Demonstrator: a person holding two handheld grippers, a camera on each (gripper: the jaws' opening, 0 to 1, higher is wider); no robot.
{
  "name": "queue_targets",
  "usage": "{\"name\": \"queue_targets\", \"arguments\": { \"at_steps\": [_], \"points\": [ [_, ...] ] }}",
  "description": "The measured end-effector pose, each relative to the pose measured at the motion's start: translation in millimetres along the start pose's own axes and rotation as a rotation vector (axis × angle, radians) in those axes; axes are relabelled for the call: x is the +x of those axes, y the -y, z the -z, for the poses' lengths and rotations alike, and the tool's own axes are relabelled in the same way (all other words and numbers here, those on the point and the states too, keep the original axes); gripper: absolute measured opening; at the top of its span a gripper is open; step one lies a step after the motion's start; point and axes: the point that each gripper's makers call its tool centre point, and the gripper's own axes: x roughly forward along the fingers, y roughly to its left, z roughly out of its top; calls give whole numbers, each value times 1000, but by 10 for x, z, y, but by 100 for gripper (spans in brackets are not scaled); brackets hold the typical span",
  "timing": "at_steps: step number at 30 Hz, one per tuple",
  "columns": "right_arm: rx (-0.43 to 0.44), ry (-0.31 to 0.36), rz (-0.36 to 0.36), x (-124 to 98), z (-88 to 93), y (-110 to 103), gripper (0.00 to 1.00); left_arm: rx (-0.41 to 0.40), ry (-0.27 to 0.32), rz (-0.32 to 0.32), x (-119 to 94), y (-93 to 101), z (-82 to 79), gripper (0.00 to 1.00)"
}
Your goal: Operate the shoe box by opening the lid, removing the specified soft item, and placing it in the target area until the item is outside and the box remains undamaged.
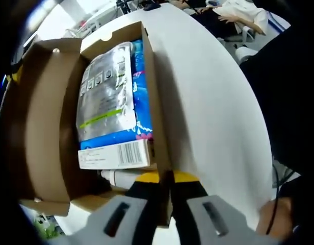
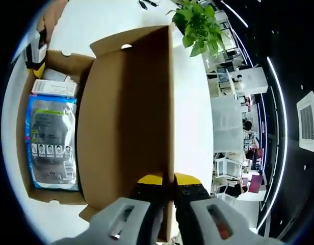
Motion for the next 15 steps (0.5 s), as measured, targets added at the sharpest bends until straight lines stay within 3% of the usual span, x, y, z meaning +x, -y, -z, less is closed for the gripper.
{"name": "queue_targets", "arguments": {
  "at_steps": [15],
  "points": [
    [20,7,-56,138,24,8,4,7,-2,-1,6,-4,-4,6]
  ]
}}
